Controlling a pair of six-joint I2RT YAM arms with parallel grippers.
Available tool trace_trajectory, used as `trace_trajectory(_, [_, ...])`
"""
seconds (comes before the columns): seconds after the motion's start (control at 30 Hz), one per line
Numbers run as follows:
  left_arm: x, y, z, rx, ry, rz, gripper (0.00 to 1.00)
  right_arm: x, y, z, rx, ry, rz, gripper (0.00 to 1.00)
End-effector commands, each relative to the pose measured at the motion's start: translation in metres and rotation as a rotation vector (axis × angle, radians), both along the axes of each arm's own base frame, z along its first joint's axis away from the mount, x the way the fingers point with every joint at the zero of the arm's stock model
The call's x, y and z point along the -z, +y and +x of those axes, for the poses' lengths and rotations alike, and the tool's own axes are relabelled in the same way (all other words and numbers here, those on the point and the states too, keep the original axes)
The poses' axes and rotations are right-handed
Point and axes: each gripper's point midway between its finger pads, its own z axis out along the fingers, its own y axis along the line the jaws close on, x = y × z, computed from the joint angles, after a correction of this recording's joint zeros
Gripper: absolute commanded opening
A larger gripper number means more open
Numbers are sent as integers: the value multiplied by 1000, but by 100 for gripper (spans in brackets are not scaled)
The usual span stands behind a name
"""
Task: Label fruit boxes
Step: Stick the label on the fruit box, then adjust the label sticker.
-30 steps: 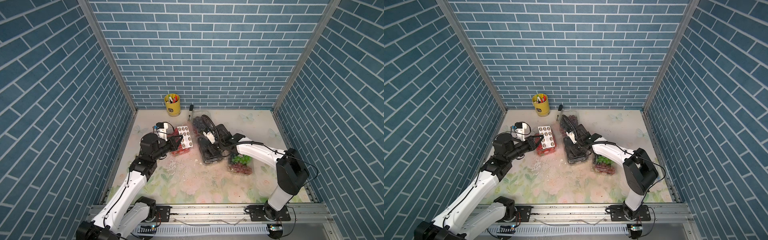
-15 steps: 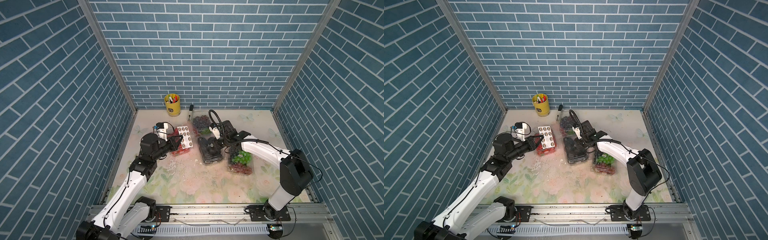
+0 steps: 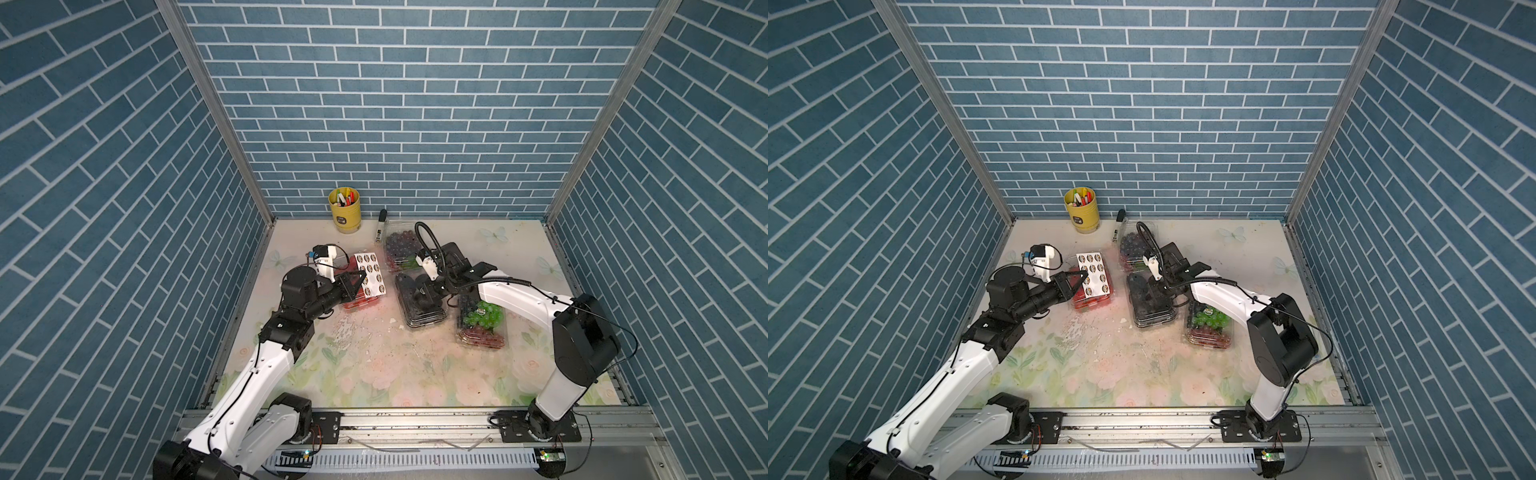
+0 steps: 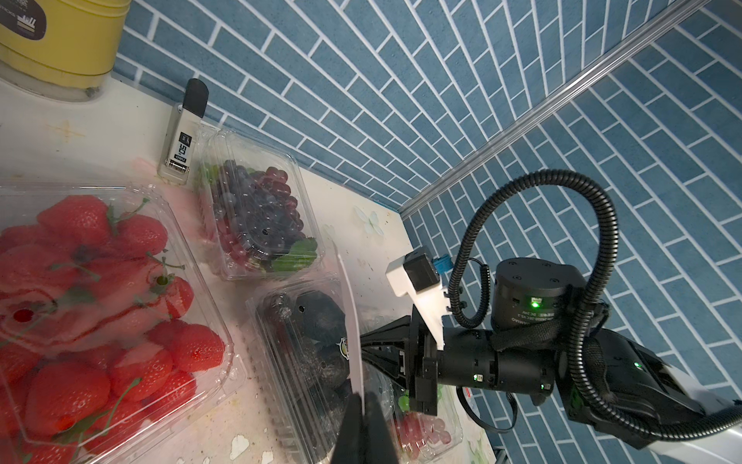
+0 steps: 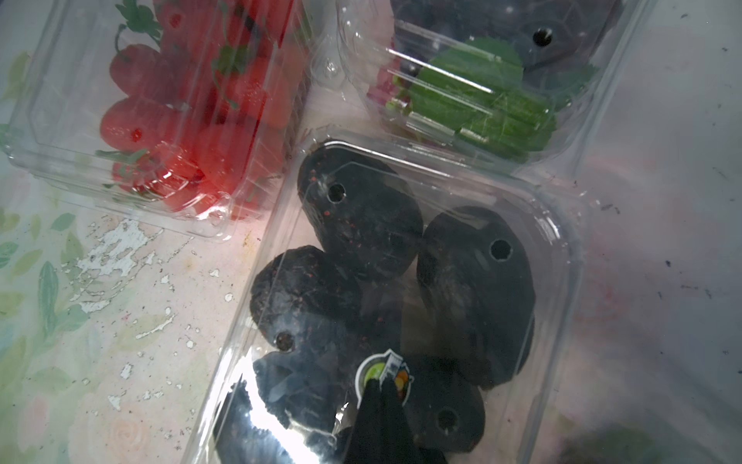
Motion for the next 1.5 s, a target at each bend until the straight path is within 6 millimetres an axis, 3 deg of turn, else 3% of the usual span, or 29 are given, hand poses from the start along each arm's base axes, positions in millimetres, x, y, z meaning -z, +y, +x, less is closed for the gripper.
trace_trajectory(0.0, [-1,1,0,7,-7,4,0,2,4,2,9,21,14,0])
trace_trajectory(0.43, [1,0,1,7,-3,5,0,18,-18,-12,35,42,-41,0])
trace_trajectory(0.57, [1,-1,1,12,-4,0,0,10,-24,-14,45,20,-38,0])
trace_trajectory(0.67, [1,-2,0,18,-7,-5,0,-7,-25,-13,53,-22,-10,1])
trace_trajectory(0.93, [-7,-16,2,92,-30,-87,0,-67,-28,-17,72,-150,124,18])
trace_trajectory(1.1, [-22,-28,3,160,-73,-189,0,-110,-35,-22,116,-274,274,28])
trace_trajectory(1.47, [-59,-70,-13,331,-179,-285,0,-195,-18,-63,-16,-345,724,56])
